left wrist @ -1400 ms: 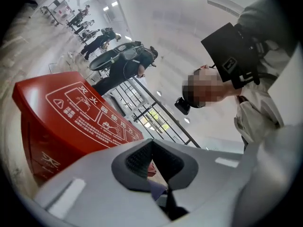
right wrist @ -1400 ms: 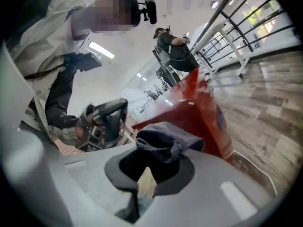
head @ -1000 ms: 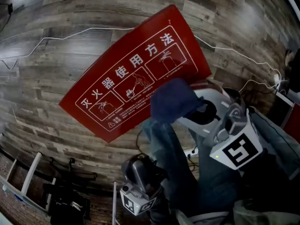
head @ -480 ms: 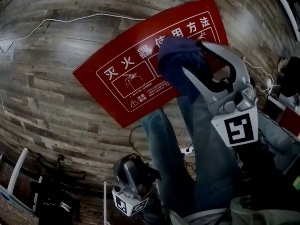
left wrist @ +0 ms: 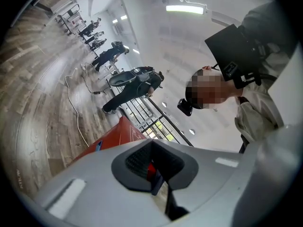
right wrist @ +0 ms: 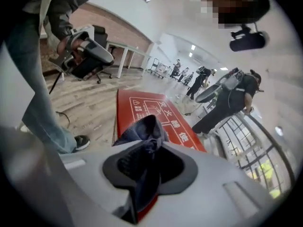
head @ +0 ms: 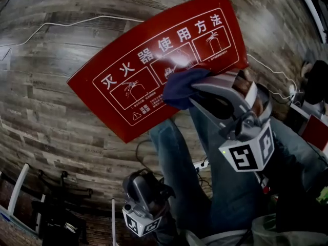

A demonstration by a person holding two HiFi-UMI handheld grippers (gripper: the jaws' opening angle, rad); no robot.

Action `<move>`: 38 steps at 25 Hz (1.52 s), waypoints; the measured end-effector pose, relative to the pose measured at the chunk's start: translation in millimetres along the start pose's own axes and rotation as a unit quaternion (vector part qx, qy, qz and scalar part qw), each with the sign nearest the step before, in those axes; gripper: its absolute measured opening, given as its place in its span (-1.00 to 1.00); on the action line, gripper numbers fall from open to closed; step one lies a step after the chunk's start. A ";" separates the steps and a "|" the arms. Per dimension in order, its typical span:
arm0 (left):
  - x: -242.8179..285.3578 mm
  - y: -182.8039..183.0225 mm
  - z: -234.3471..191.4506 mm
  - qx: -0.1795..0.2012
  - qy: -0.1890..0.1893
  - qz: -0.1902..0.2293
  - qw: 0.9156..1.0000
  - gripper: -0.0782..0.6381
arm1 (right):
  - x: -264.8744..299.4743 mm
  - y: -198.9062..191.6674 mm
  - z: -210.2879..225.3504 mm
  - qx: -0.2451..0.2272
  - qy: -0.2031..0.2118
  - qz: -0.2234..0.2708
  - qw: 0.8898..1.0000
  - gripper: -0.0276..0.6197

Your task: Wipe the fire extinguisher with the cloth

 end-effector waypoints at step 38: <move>19.3 63.3 -42.6 0.040 0.027 0.006 0.999 -0.76 | 97.6 152.8 29.3 0.131 -0.023 0.036 0.990 -0.77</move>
Point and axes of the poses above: the fingertips, and each gripper's own axes: x forward along the fingers, z to its right, y out of its top, the point moved 7 cm from there along -x, backward along the fingers, and after that the axes turned 7 degrees about -z, right-handed, at the moved point
